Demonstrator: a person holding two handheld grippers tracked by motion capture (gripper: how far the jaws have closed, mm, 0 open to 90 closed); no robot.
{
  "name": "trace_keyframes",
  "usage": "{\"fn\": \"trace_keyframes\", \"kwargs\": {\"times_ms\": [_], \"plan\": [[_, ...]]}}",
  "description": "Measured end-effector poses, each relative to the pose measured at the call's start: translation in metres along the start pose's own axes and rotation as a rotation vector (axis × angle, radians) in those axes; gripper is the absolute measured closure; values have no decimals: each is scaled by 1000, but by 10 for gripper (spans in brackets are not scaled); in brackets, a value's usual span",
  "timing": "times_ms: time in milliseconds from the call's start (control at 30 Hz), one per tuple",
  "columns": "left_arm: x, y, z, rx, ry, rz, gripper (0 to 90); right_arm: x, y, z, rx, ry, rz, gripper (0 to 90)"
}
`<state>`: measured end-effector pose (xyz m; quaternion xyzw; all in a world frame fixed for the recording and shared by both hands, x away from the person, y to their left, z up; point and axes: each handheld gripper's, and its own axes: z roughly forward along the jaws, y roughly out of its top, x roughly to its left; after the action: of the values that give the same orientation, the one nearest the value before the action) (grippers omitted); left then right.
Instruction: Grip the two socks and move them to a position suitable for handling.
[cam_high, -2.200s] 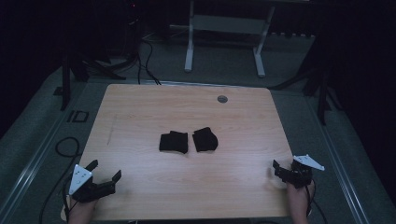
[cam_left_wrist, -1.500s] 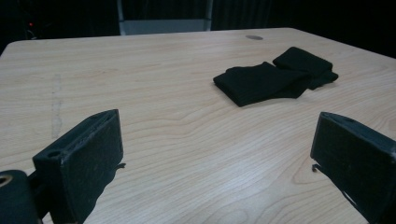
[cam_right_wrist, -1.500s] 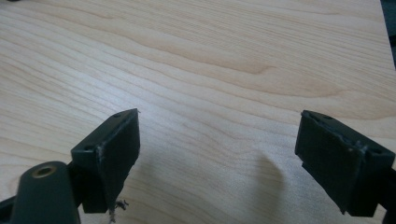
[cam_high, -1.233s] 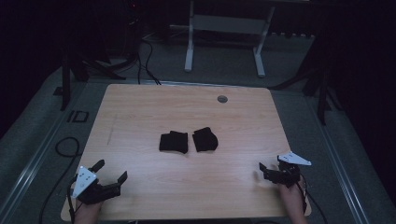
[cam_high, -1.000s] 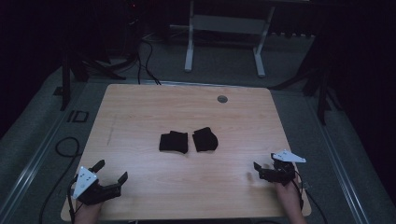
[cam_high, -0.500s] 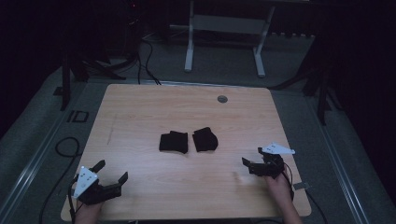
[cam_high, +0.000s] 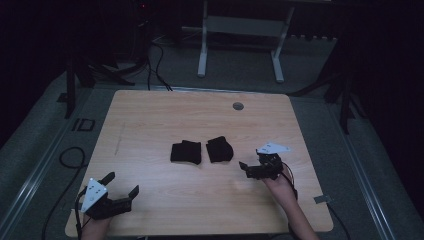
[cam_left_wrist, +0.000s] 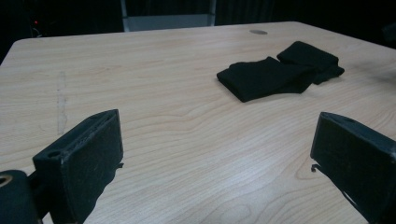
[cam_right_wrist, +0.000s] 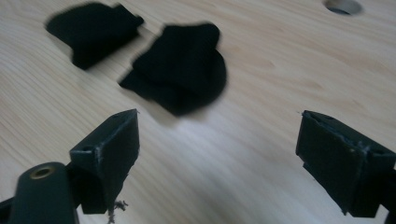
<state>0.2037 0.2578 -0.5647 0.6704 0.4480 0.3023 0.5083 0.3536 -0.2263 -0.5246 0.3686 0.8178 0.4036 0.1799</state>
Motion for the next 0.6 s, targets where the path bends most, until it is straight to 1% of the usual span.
{"fn": "trace_keyframes", "kwargs": {"times_ms": [67, 133, 167, 233, 300, 333, 367, 433, 567, 600], "plan": [[-1, 0, 0, 0, -5, 1, 28, 2, 9, 8, -12, 26, 12, 120], [-2, 0, 0, 0, -8, 3, 28, 3, 17, 17, -8, 13, 13, 121], [-2, 0, 0, 1, -7, 5, 28, 3, 20, 21, -2, 28, 14, 121], [-2, 0, 0, 3, -5, 5, 28, 4, 25, 28, 5, 28, 13, 131], [-3, -1, 1, 19, 6, 18, 28, 4, 31, 37, 16, 30, 11, 131], [-3, -1, 2, 31, 10, 28, 28, 4, 33, 41, 20, 29, 12, 133], [-4, -1, 2, 36, 12, 31, 28, 4, 36, 45, 26, 36, 10, 133], [-6, -1, 3, 43, 21, 40, 28, 4, 39, 52, 32, 32, 9, 136], [-7, -1, 3, 40, 20, 38, 28, 5, 43, 68, 46, 39, 4, 146], [-7, -1, 3, 43, 23, 38, 28, 5, 43, 73, 51, 48, 7, 165]]}}
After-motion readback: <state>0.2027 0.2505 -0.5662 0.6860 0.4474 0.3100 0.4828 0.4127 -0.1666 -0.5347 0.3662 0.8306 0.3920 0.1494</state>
